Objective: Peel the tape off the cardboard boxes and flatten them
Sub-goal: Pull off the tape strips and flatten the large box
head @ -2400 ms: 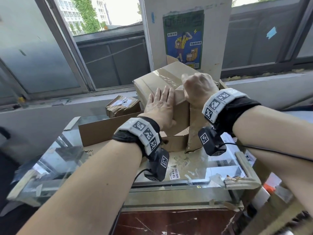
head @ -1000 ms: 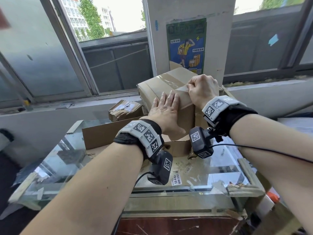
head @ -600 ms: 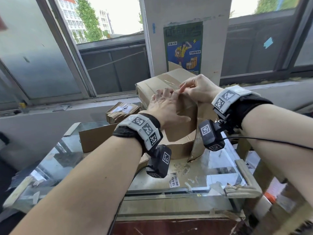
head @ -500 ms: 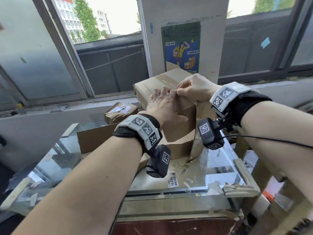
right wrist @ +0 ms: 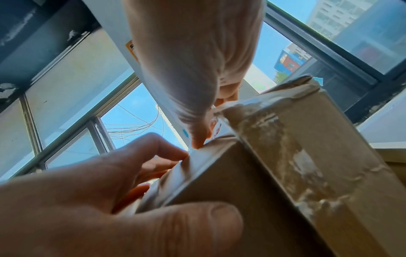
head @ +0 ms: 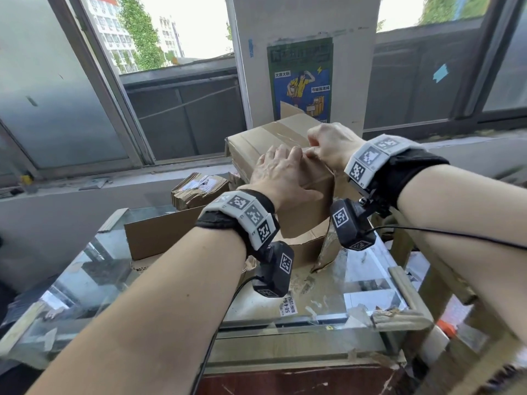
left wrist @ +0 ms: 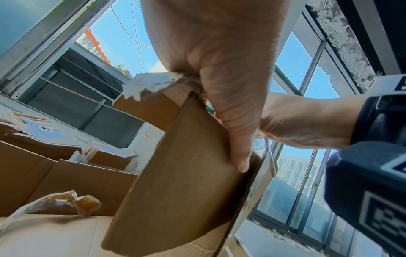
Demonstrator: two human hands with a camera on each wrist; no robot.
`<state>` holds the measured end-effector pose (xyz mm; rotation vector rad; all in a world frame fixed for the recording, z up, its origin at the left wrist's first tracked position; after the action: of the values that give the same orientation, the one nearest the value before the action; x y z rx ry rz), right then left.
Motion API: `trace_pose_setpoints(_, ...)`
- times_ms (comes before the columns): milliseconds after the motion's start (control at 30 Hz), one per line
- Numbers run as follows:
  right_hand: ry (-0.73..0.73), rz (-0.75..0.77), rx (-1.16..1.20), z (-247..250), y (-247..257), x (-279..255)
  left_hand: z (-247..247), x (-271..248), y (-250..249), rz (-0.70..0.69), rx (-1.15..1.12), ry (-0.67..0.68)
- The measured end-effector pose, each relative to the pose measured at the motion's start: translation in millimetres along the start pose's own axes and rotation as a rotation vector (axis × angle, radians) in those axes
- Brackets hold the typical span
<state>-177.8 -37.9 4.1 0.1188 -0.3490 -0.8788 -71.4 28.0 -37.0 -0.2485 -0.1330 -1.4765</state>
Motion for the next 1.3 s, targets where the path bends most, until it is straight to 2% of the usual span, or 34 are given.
trace_pose_setpoints(133,-0.022,0.064,-0.198,1.8,3.8,-4.7,-7.4,-1.0,-3.0,-0.025,0.068,-0.027)
trace_pose_setpoints(200,-0.028,0.081,-0.221,4.6,2.9,-5.6,-12.3,-1.8,-2.1,-0.032,0.121,-0.01)
trace_pose_setpoints(667,-0.076,-0.022,0.038,10.5,-2.1,1.9,-14.7,-13.8,8.2,-0.056,0.166,0.09)
trace_pose_setpoints(800,0.07,-0.089,0.102,7.6,3.6,0.3,-11.6,-13.4,9.6,-0.052,0.204,0.092)
trace_pose_setpoints(867,0.155,-0.254,0.355,9.7,2.6,-0.5,-12.6,-14.5,12.8,-0.036,0.205,0.087)
trace_pose_setpoints(900,0.15,-0.335,0.441,12.2,1.4,-0.1,-13.4,-15.3,14.0,-0.024,0.205,0.087)
trace_pose_setpoints(967,0.15,-0.404,0.361,16.2,1.1,-0.5,-15.5,-16.3,14.1,-0.019,0.213,0.09)
trace_pose_setpoints(1033,0.211,-0.38,0.177,16.7,5.0,-3.0,-16.1,-15.4,11.3,-0.026,0.211,0.081)
trace_pose_setpoints(1100,0.262,-0.331,0.106,14.5,9.5,-4.9,-15.8,-13.3,8.7,-0.018,0.191,0.078)
trace_pose_setpoints(1200,0.243,-0.391,0.275,18.2,8.3,-2.9,-15.1,-13.4,10.9,-0.005,0.149,0.096)
trace_pose_setpoints(1300,0.263,-0.528,0.699,14.3,4.4,-3.2,-16.1,-15.9,15.3,-0.023,0.095,0.088)
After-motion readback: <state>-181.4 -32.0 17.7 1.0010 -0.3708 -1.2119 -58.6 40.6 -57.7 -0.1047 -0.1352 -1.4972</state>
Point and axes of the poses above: each hand's wrist, its own x-axis towards the middle knuckle, its own z-axis out of the back of the hand, y = z × x, the point moved 2 cm from there along x, towards the middle knuckle, and after that the axes turned 1 degree about y, right-handed, at the moved point
